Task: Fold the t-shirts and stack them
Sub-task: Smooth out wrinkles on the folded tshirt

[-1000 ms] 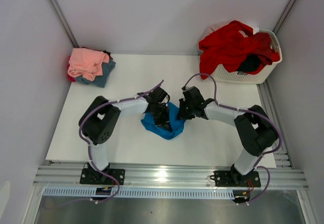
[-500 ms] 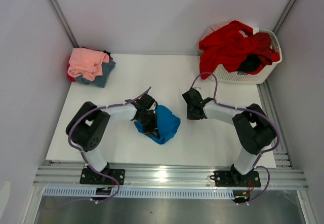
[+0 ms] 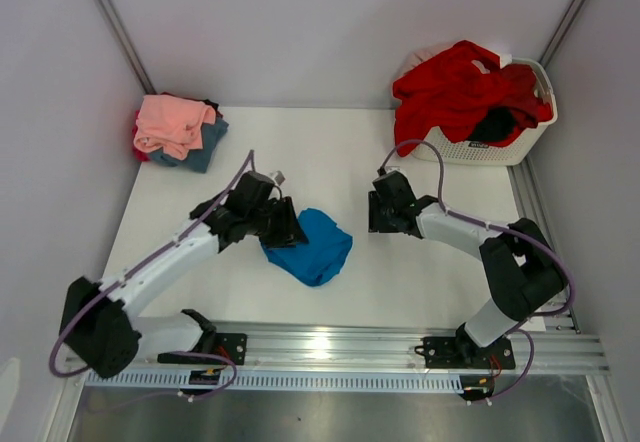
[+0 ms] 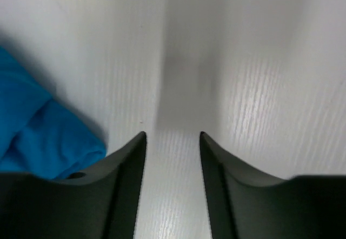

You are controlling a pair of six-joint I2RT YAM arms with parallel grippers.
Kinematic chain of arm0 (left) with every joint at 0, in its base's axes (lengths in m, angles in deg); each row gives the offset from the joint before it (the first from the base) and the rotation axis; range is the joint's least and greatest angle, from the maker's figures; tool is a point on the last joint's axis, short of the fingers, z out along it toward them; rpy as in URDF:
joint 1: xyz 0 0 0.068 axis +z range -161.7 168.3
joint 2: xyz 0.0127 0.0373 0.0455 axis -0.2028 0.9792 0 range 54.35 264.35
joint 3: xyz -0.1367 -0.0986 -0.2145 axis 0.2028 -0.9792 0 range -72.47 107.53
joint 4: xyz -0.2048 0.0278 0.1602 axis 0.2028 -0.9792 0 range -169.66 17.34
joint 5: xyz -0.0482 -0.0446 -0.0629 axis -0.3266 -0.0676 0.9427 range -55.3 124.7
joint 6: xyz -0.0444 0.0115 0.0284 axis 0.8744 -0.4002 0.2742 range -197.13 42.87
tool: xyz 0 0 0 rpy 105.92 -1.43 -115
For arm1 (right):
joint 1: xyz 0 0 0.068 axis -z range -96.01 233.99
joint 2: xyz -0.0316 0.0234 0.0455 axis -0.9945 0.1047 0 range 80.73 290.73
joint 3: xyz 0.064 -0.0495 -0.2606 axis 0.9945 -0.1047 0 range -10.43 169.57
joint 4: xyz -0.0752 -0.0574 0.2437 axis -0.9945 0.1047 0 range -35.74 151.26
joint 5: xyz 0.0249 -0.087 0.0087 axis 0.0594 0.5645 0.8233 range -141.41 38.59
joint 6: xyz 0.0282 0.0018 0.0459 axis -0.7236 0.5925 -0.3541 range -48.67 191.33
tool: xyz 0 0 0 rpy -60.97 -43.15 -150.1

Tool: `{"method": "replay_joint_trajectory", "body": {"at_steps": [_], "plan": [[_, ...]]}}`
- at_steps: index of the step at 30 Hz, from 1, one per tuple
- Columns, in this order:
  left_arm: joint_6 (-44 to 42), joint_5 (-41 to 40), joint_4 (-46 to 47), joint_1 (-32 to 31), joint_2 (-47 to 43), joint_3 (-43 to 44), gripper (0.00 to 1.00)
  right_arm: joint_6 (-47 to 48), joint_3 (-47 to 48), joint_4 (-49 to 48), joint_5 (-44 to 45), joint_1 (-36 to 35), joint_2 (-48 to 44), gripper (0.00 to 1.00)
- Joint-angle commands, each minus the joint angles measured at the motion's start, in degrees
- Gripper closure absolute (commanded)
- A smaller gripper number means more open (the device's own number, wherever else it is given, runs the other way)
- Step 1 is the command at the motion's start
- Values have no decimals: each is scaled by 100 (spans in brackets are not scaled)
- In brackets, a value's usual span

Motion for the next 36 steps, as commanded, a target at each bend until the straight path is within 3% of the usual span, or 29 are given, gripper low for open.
{"method": "replay_joint_trajectory", "body": {"at_steps": [1,2,3,4,10,16,25,35,36], "plan": [[552,-875,-293,25,-838,-288,38,173,117,-615,-772,214,-36,49],[849,-885,56,34,-1170,-934,8,155,91,-843,-1157,283,25,44],[982,-807,242,34,-1287,-1158,5,138,82,-967,-1352,310,69,44],[1123,-710,418,34,-1358,-1351,4,146,82,-1073,-1528,319,122,38],[2151,-331,1211,25,-1463,-2951,11,129,433,-1504,-2109,407,718,34],[2723,-603,1457,-80,-1622,-3506,15,199,1039,-1443,-2373,469,1290,32],[2654,-1402,1484,-98,-709,-2980,20,50,1163,-1531,-2628,460,1555,32],[2434,-2071,729,-107,1795,-1091,35,67,1014,-1531,-2567,469,1256,32],[2382,-2097,545,-107,2154,-681,42,67,979,-1531,-2532,469,1204,32]]}}
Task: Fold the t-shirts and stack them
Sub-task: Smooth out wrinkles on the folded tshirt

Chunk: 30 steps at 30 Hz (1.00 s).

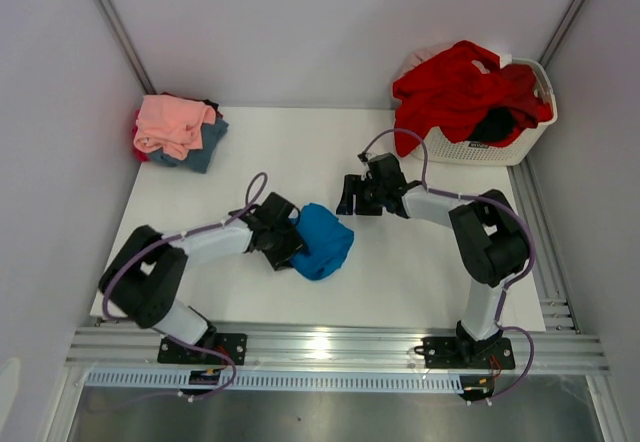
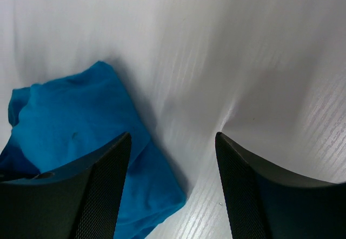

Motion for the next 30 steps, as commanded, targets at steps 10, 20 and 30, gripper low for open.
{"method": "replay_joint_trajectory", "body": {"at_steps": [10,20,30], "plan": [[-663,-917,-969,16,1711,1356,99,65,-212,-167,144,29,-465,32],[-1409,-1945,-1891,287,1492,2436,99,-321,-369,-61,-277,-58,-421,42],[-2245,-2210,-1866,666,1650,3096,99,-646,-800,317,-102,-726,-1237,44]]}}
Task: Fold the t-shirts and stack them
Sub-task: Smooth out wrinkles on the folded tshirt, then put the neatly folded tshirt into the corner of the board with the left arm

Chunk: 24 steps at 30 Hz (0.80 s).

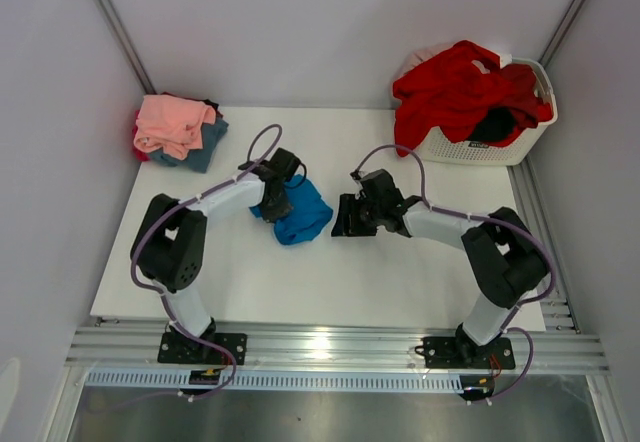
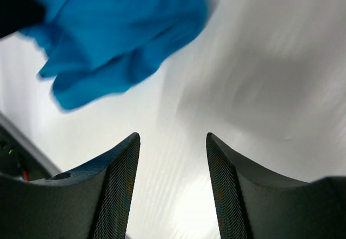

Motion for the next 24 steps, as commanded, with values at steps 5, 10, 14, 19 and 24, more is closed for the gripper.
{"method": "replay_joint_trajectory", "body": {"at_steps": [5,10,14,19,24], "plan": [[-458,-352,1,188,97,322,99,-78,-136,153,25,-270,-750,45],[-466,-326,115,319,-220,321,99,36,-285,224,271,-270,-908,45],[-641,-343,63,399,-186,793,100,63,-312,215,315,-270,-961,46],[-1177,-580,-253,407,438,2119,100,133,-382,276,412,-270,-1128,46],[-1661,-519,-622,636,1184,3499,100,168,-549,320,543,-270,-1400,46]]}}
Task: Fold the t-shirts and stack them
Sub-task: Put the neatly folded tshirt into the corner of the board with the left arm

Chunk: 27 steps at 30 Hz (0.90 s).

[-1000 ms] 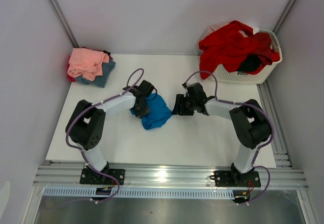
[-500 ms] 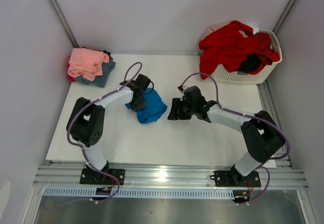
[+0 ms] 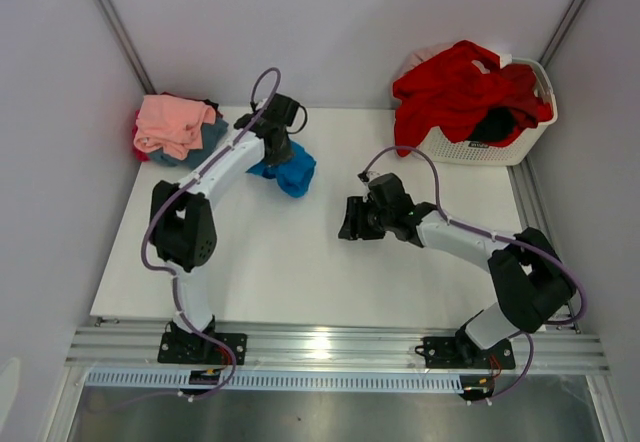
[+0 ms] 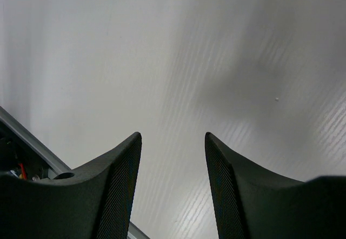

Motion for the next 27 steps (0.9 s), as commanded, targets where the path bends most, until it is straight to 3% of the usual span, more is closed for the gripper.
{"method": "replay_joint_trajectory", "body": {"at_steps": [1,6,10,13,21,27], "plan": [[-529,-150,-212,258,366,847,100,144,-127,14,181,3,-373,46],[-968,-70,-388,487,946,2155,100,136,-268,67,269,3,-462,46],[-1819,-439,-433,513,1613,3752,100,83,-382,41,286,-6,-497,46],[-1796,-63,-38,924,1440,3669,100,39,-418,120,339,-14,-532,46],[-2200,-457,789,1752,1211,3617,100,-110,-742,383,682,-225,-918,47],[-1735,-501,1473,2464,1044,3389,100,-339,-954,524,953,-629,-1173,47]]}}
